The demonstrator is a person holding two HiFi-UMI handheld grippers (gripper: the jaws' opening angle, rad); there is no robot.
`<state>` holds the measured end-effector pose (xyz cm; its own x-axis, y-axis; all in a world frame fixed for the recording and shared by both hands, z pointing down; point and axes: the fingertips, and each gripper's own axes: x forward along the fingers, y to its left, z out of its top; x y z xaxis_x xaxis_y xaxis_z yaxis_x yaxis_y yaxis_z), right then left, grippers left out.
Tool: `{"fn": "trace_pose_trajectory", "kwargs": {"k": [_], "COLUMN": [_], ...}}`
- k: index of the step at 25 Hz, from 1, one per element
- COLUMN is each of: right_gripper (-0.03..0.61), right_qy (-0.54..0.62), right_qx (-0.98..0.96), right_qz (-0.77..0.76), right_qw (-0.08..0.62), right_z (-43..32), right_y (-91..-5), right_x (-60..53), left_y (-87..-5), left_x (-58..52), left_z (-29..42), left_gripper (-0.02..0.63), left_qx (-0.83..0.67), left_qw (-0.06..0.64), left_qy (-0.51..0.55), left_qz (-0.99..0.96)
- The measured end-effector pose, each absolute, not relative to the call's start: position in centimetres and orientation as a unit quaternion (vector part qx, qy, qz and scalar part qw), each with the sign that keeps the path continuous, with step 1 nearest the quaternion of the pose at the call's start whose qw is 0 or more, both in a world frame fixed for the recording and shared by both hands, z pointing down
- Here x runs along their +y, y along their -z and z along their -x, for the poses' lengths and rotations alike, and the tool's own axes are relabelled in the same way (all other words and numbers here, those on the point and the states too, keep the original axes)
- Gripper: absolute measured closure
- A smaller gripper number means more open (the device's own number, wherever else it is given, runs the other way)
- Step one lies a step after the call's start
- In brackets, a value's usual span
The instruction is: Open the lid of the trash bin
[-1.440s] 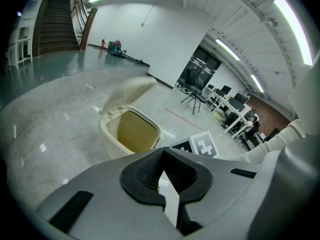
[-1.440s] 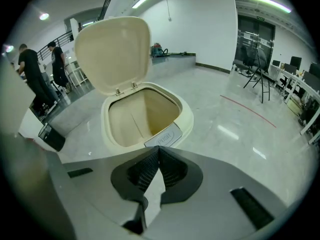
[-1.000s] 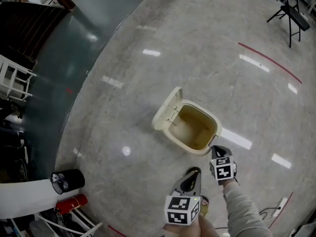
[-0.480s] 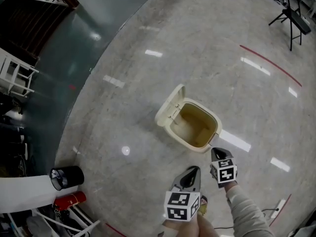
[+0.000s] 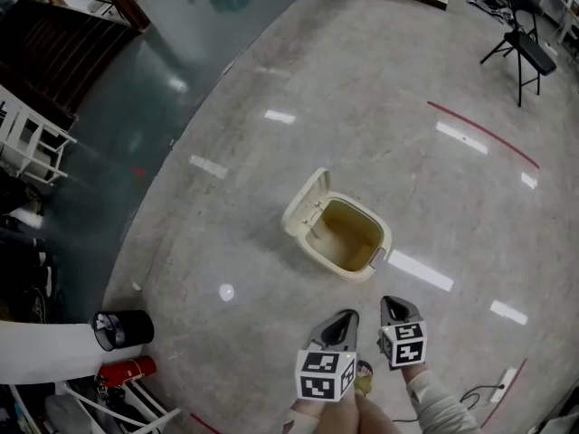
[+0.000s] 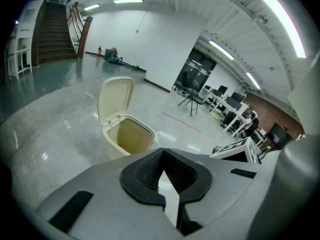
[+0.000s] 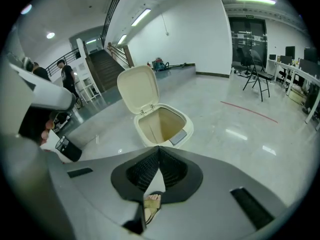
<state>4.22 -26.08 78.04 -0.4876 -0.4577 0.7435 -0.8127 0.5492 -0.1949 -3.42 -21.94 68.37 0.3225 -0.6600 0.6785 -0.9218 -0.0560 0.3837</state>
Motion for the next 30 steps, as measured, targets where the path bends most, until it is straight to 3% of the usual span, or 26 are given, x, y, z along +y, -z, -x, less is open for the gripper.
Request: {"fn": "trace_pose_trajectory", "kwargs": {"k": [13,30], "right_gripper": [0.575,0.575], "right_qy": [-0.282,-0.211], "right_qx": [-0.826,-0.899], "right_qz": [-0.403,-0.328], "right_qw": [0.276,0.199], "right_z": [-9.9,-8.1], "right_y": [-62.6,-46.0], "right_x": [-21.1,-11.0], "left_y": [-59.6,-47.7], "left_x": [-17.8,-9.2], "left_z": [0.9,-1.9], "left_gripper": [0.611,0.611], "left_qx": [-0.556,-0.556], "left_qw": [0.374,0.326], "left_qy": [-0.174,-0.150], "left_qz": [-0.721,-0.750]}}
